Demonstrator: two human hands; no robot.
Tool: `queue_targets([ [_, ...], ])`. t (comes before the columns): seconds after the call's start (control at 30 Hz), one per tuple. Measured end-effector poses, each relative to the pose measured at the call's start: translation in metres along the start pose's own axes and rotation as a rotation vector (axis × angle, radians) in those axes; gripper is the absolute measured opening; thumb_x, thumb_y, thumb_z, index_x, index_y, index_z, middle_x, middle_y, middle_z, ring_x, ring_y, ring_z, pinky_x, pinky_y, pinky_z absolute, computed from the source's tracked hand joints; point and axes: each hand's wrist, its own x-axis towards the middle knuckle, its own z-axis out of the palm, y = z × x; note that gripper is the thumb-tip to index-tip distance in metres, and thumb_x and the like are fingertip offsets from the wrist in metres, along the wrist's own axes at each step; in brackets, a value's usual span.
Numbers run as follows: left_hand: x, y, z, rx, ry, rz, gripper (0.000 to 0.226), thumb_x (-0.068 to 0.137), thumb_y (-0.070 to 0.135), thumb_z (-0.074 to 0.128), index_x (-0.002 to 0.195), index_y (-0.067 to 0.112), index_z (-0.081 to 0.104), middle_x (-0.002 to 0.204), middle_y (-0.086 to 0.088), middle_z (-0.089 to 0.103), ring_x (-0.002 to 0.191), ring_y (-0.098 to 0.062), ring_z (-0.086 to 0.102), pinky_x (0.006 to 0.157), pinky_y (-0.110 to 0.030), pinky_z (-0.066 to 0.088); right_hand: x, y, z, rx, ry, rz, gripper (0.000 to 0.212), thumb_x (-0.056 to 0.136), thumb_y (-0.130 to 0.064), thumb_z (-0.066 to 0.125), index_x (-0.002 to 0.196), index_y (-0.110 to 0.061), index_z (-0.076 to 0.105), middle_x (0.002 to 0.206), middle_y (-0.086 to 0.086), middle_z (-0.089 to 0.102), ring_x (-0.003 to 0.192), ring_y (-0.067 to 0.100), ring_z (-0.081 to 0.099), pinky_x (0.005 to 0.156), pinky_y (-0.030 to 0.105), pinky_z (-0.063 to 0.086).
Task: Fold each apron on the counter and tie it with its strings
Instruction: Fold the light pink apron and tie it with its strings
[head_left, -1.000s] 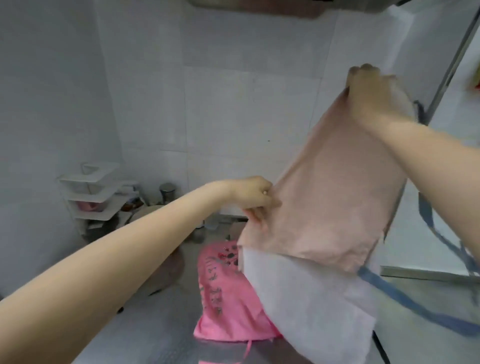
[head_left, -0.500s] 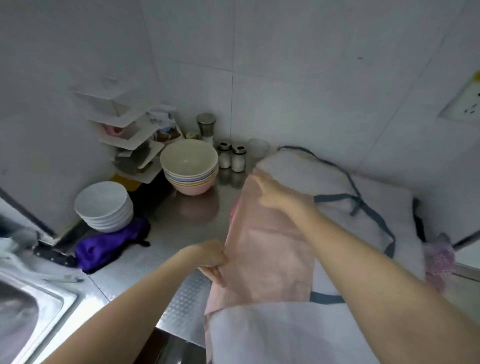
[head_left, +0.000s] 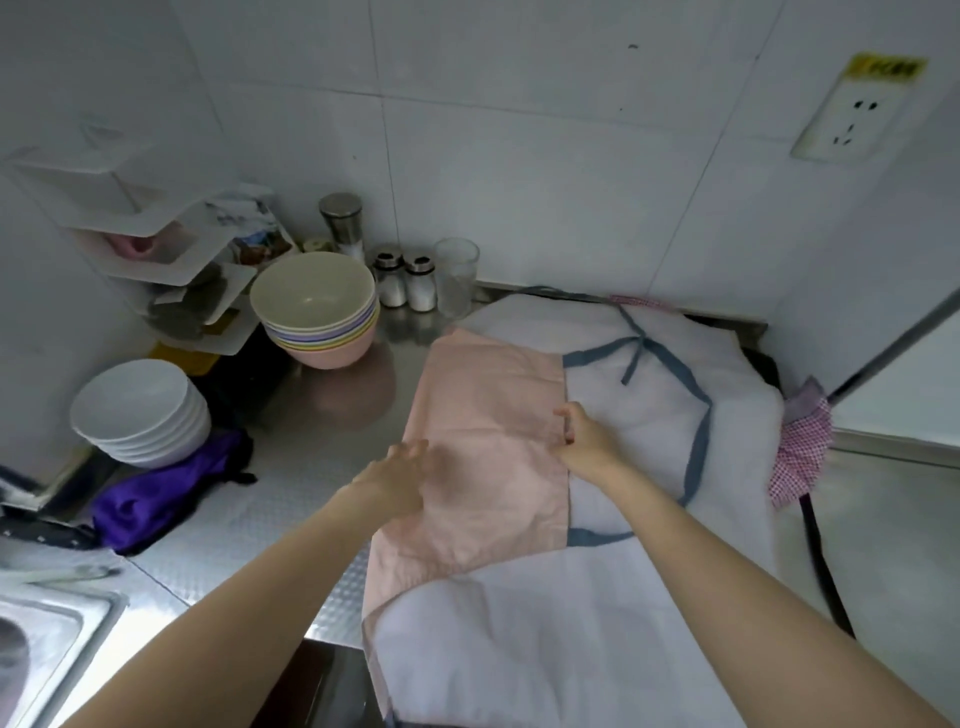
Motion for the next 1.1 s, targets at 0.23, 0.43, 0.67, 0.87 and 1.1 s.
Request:
queue_targets([
  [0.23,-0.005,0.016,0.008,0.127,-0.008,0.132,0.093,0.088,0.023,0.060,0.149,0.016,-0.010,0.155,-0.015,-0.015,0.144,-0.036,0.005,0.116,-0.036,0.013,-0.026,-0.023,0.008,0.125,0.174,-0.177,0.021,0.083,0.000,0.058,0.101,-0.009,0.066,0.087,0.000,0.059,0.080,0.013,0.054,0.060,0.017,0.038],
  [0.43,0.004,0.036,0.019,0.169,-0.043,0.144,0.087,0.083,0.019,0.064,0.148,0.012,0.007,0.150,-0.017,0.008,0.133,-0.041,0.030,0.111,-0.041,0.029,-0.043,0.020,-0.016,-0.262,0.102,0.011,0.027,0.090,-0.007,0.050,0.115,-0.005,0.058,0.116,0.009,0.061,0.102,0.024,0.060,0.082,0.024,0.046],
  [0.67,0.017,0.070,0.000,0.237,0.166,0.200,0.080,0.092,0.017,0.050,0.149,0.025,-0.005,0.157,-0.002,-0.015,0.144,-0.033,0.004,0.113,-0.049,0.024,-0.033,0.046,-0.057,-0.399,0.483,0.155,0.027,0.094,-0.017,0.046,0.115,-0.010,0.062,0.128,0.016,0.045,0.116,0.033,0.041,0.094,0.036,0.040],
  [0.87,0.022,0.108,-0.007,0.278,0.053,0.361,0.083,0.090,0.037,0.055,0.148,0.036,-0.005,0.154,-0.003,-0.023,0.140,-0.045,-0.011,0.109,-0.060,0.021,-0.018,0.075,-0.084,0.002,0.325,0.438,0.034,0.095,-0.016,0.045,0.119,0.005,0.054,0.123,0.022,0.055,0.112,0.036,0.052,0.088,0.033,0.043],
  [1.1,0.041,0.124,0.003,0.297,-0.030,0.346,0.093,0.086,0.042,0.060,0.146,0.039,-0.011,0.153,-0.007,-0.026,0.135,-0.054,-0.015,0.108,-0.067,0.017,-0.037,0.033,-0.079,-0.297,0.907,-0.570,0.026,0.082,-0.006,0.044,0.084,0.002,0.069,0.088,0.018,0.065,0.085,0.034,0.058,0.078,0.034,0.043],
])
